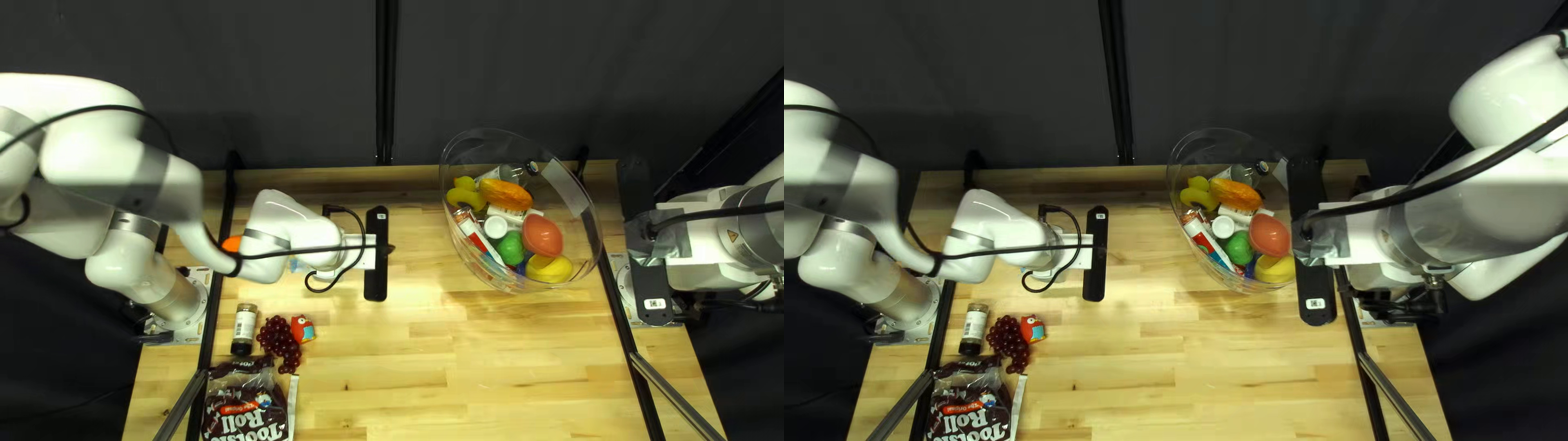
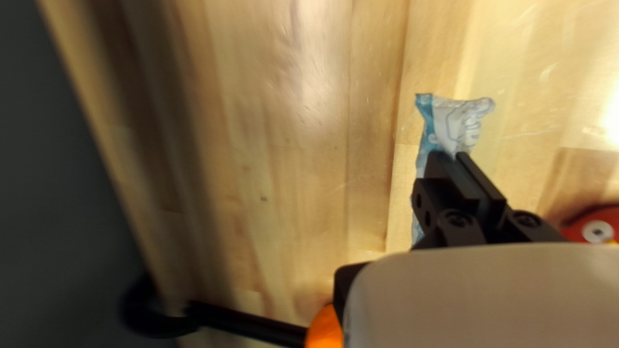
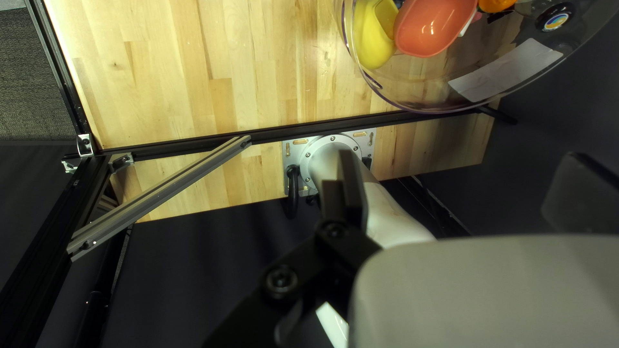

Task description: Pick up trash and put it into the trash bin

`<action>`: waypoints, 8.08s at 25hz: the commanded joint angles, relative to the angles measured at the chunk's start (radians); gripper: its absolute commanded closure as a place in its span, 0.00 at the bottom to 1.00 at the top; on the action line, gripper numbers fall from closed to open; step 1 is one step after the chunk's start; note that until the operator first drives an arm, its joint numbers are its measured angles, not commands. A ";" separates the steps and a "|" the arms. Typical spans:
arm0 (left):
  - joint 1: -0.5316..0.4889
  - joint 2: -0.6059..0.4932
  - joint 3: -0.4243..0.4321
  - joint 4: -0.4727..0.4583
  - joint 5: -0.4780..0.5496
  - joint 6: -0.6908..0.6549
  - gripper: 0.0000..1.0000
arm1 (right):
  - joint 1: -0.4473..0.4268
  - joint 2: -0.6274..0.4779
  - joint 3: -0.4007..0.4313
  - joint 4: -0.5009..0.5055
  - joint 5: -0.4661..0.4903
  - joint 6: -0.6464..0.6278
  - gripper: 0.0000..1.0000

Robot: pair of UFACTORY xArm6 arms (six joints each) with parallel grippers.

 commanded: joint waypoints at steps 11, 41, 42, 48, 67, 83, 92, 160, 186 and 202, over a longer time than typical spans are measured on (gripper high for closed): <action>0.087 0.201 -0.508 0.118 -0.102 0.721 1.00 | 0.000 0.000 0.000 0.000 0.000 0.000 0.00; 0.191 0.498 -0.904 -0.431 -0.035 1.355 0.00 | 0.000 0.000 0.000 0.000 0.000 0.000 0.00; 0.173 0.476 -0.912 -0.418 0.043 1.322 0.00 | 0.000 0.000 0.000 0.000 0.000 0.000 0.00; 0.089 0.349 -0.821 -0.347 0.245 1.178 0.00 | 0.000 0.000 0.000 0.000 0.000 0.000 0.00; 0.024 0.199 -0.336 -0.241 0.375 0.502 0.00 | 0.000 0.000 0.000 0.000 0.000 0.000 0.00; 0.071 0.070 -0.018 -0.347 0.375 0.243 0.00 | 0.000 0.000 0.000 0.000 0.000 0.000 0.00; 0.192 0.085 0.057 -0.386 0.452 0.223 0.00 | 0.000 0.000 0.000 0.000 0.000 0.000 0.00; 0.463 0.022 0.289 -0.319 0.240 0.324 1.00 | 0.000 0.000 0.000 0.000 0.000 0.000 0.00; -0.125 0.122 -0.190 0.195 0.188 0.071 1.00 | 0.000 0.000 0.000 0.000 0.000 0.000 0.00; 0.096 0.316 -0.543 0.460 -0.115 0.354 1.00 | 0.000 0.000 0.000 0.000 0.000 0.000 0.00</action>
